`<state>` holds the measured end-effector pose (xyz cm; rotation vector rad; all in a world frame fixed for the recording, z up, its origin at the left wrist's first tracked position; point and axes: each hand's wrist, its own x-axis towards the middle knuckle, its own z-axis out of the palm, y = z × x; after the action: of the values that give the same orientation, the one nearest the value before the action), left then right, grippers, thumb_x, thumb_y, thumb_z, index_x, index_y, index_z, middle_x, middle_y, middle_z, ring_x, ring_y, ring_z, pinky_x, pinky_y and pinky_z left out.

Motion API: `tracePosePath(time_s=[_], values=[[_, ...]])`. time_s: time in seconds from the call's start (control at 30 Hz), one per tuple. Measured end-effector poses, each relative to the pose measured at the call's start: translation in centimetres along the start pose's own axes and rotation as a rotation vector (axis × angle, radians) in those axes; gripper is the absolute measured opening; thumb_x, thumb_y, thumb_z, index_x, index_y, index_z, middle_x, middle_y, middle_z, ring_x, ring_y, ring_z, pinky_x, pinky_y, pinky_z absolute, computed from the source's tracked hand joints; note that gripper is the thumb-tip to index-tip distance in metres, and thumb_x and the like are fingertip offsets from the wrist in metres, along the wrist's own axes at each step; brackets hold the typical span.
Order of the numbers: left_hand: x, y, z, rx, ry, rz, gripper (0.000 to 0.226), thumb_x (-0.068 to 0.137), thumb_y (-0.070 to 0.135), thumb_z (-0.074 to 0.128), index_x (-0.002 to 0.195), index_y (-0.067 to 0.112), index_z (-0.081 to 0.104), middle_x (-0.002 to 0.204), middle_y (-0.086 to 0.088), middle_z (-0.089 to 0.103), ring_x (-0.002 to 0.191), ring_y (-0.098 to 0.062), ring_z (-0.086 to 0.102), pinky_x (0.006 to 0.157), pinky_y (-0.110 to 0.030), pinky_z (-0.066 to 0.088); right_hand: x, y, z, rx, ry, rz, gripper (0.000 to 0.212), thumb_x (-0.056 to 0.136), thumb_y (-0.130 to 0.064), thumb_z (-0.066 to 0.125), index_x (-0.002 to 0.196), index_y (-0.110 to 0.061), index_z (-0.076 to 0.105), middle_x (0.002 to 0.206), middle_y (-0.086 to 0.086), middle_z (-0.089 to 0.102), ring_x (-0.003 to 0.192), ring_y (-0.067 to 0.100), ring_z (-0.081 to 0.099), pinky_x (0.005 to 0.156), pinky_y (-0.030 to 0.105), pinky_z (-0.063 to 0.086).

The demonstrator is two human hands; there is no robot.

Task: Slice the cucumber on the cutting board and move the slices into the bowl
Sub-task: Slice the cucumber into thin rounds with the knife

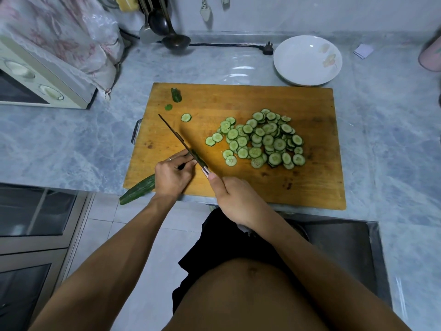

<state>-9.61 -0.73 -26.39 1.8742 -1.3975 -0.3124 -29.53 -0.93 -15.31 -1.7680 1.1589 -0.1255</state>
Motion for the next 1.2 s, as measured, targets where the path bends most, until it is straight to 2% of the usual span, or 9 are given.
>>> tracePosePath(time_s=[0.3, 0.43, 0.53, 0.67, 0.83, 0.9, 1.07, 1.13, 1.2], values=[[0.1, 0.3, -0.2, 0.035, -0.031, -0.007, 0.031, 0.084, 0.029, 0.058, 0.088, 0.007, 0.079, 0.095, -0.005, 0.076, 0.084, -0.018, 0.072, 0.074, -0.032, 0.057, 0.6, 0.1, 0.3, -0.017, -0.017, 0.001, 0.056, 0.106, -0.046, 0.022, 0.063, -0.016, 0.041, 0.064, 0.001, 0.044, 0.074, 0.023, 0.047, 0.066, 0.031, 0.029], [0.0, 0.8, -0.2, 0.046, -0.020, 0.007, 0.027, 0.083, 0.024, 0.058, 0.085, 0.005, 0.078, 0.093, -0.007, 0.076, 0.081, -0.021, 0.071, 0.073, -0.023, 0.052, 0.7, 0.0, 0.5, -0.016, -0.012, -0.007, 0.056, 0.106, -0.046, 0.023, 0.062, -0.016, 0.040, 0.062, 0.001, 0.045, 0.061, 0.014, 0.044, 0.055, 0.035, 0.026], [-0.1, 1.0, -0.1, 0.042, -0.005, -0.007, 0.037, 0.082, 0.030, 0.053, 0.087, 0.004, 0.078, 0.098, -0.007, 0.076, 0.087, -0.020, 0.072, 0.077, -0.024, 0.053, 1.2, -0.1, 0.3, 0.001, -0.023, 0.015, 0.058, 0.105, -0.048, 0.022, 0.061, -0.014, 0.041, 0.061, 0.002, 0.046, 0.059, 0.014, 0.045, 0.051, 0.032, 0.028], [-0.2, 1.4, -0.1, 0.047, -0.005, -0.023, 0.031, 0.080, 0.024, 0.059, 0.092, 0.004, 0.079, 0.105, -0.009, 0.074, 0.093, -0.019, 0.071, 0.085, -0.020, 0.051, 2.9, 0.0, 0.8, 0.032, -0.006, 0.037, 0.062, 0.106, -0.047, 0.021, 0.061, -0.011, 0.044, 0.057, 0.004, 0.048, 0.057, 0.020, 0.049, 0.055, 0.034, 0.031], [-0.3, 1.8, -0.2, 0.053, 0.004, -0.038, 0.037, 0.081, 0.030, 0.054, 0.093, 0.004, 0.079, 0.105, -0.010, 0.074, 0.096, -0.019, 0.070, 0.088, -0.021, 0.051, 4.0, 0.6, 2.1, -0.009, 0.014, 0.037, 0.059, 0.106, -0.046, 0.020, 0.062, -0.015, 0.045, 0.063, 0.002, 0.048, 0.078, 0.028, 0.053, 0.068, 0.031, 0.031], [-0.3, 1.7, -0.1, 0.064, 0.011, -0.040, 0.026, 0.082, 0.021, 0.063, 0.094, 0.004, 0.078, 0.105, -0.010, 0.074, 0.097, -0.019, 0.070, 0.089, -0.021, 0.051, 3.9, 0.9, 1.8, -0.011, 0.032, 0.022, 0.058, 0.106, -0.045, 0.021, 0.063, -0.015, 0.046, 0.064, 0.002, 0.048, 0.078, 0.027, 0.052, 0.069, 0.031, 0.032], [-0.3, 1.6, -0.1, 0.014, 0.027, -0.047, 0.016, 0.078, 0.006, 0.076, 0.095, 0.006, 0.078, 0.108, -0.007, 0.073, 0.099, -0.014, 0.068, 0.092, -0.025, 0.052, 3.9, 2.0, 0.4, 0.050, 0.028, 0.053, 0.068, 0.104, -0.052, 0.024, 0.078, -0.001, 0.060, 0.066, 0.010, 0.056, 0.062, 0.028, 0.056, 0.060, 0.036, 0.043], [0.0, 2.2, -0.4, -0.019, 0.041, -0.083, 0.015, 0.080, 0.004, 0.074, 0.094, 0.008, 0.078, 0.110, -0.005, 0.073, 0.100, -0.008, 0.065, 0.091, -0.030, 0.053, 3.4, 2.8, -0.7, 0.036, 0.018, 0.020, 0.067, 0.103, -0.052, 0.027, 0.079, 0.003, 0.057, 0.064, 0.012, 0.051, 0.055, 0.025, 0.050, 0.055, 0.037, 0.040], [0.1, 3.1, -1.0, -0.071, 0.113, -0.109, 0.015, 0.082, 0.005, 0.072, 0.096, 0.010, 0.078, 0.115, -0.004, 0.071, 0.104, -0.003, 0.060, 0.091, -0.021, 0.050, 2.6, 3.7, -2.1, -0.030, 0.010, -0.057, 0.059, 0.104, -0.048, 0.031, 0.069, -0.004, 0.048, 0.062, 0.010, 0.043, 0.053, 0.023, 0.044, 0.053, 0.035, 0.031]])
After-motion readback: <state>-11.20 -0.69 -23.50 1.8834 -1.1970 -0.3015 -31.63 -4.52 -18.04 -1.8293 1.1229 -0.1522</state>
